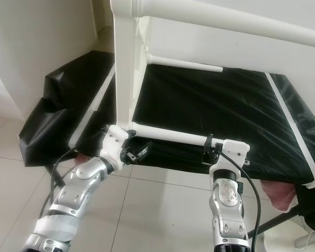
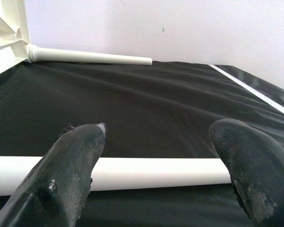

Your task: Building children table

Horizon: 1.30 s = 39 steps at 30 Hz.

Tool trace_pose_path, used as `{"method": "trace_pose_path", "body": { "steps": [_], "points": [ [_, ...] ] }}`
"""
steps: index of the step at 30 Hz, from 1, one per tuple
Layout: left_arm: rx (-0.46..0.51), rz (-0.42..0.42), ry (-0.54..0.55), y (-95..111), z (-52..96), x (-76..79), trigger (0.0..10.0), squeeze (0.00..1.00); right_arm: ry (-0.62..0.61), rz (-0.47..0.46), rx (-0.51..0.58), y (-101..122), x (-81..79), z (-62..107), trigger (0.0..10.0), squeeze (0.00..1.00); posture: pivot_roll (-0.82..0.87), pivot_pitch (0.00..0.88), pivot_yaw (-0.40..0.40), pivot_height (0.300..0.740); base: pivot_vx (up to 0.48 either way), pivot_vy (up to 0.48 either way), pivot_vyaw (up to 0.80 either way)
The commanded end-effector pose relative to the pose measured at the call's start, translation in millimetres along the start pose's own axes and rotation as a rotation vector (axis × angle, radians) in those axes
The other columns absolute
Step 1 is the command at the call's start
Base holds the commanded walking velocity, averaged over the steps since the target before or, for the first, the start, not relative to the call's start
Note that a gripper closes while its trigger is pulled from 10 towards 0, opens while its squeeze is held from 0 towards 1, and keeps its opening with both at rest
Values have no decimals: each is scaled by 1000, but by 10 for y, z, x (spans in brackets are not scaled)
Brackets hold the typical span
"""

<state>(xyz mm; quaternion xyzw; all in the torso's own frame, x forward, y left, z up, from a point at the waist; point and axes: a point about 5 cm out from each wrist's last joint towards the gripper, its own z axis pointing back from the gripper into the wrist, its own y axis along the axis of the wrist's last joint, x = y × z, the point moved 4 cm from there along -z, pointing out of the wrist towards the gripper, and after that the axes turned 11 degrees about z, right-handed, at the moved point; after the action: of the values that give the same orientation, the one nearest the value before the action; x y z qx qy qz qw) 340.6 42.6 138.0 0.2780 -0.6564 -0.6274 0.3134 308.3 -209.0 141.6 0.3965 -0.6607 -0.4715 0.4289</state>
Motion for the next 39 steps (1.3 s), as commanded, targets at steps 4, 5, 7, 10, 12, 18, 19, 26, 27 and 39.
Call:
{"method": "trace_pose_path", "body": {
  "steps": [4, 5, 7, 10, 12, 18, 19, 26, 27, 39],
  "points": [
    [-2, -19, 12, -24, 8, 33, 10000, 0, 32, -15, 10, 16, -46, 36, 10000, 0, 53, 0, -44, 740, 0, 0, 0],
    [-3, -18, 11, -25, 12, 36, 10000, 0, 33, -15, 9, 17, -44, 41, 10000, 0, 53, 0, -45, 740, 0, 0, 0],
    [-2, -16, 7, -23, 19, 42, 10000, 0, 33, -17, 8, 16, -39, 47, 10000, 0, 53, 0, -45, 740, 0, 0, 0],
    [0, -16, -5, -21, 26, 59, 10000, 0, 29, -17, 0, -5, -27, 56, 10000, 0, 53, 0, -48, 740, 0, 0, 0],
    [-6, -21, -14, -37, 35, 70, 10000, 0, 26, -14, -7, -24, -17, 62, 10000, 0, 53, 0, -48, 740, 0, 0, 0],
    [-29, -56, -89, -100, 63, 175, 10000, 0, 23, -3, -18, -60, -7, 64, 10000, 0, 51, 0, -49, 740, 0, 0, 0],
    [-33, -67, -102, -106, 66, 196, 10000, 0, 23, -2, -17, -59, -9, 64, 10000, 0, 51, 0, -49, 740, 0, 0, 0],
    [-44, -85, -133, -131, 78, 247, 10000, 0, 26, 6, -15, -57, -16, 65, 10000, 0, 49, 0, -48, 740, 0, 0, 0],
    [-44, -79, -138, -134, 83, 254, 10000, 0, 26, 9, -15, -58, -17, 65, 10000, 0, 48, 0, -47, 740, 0, 0, 0],
    [-53, -76, -153, -139, 123, 223, 10000, 0, 19, 20, -18, -79, -2, 44, 10000, 0, 53, 0, -50, 740, 316, 0, 0]
  ]
}}
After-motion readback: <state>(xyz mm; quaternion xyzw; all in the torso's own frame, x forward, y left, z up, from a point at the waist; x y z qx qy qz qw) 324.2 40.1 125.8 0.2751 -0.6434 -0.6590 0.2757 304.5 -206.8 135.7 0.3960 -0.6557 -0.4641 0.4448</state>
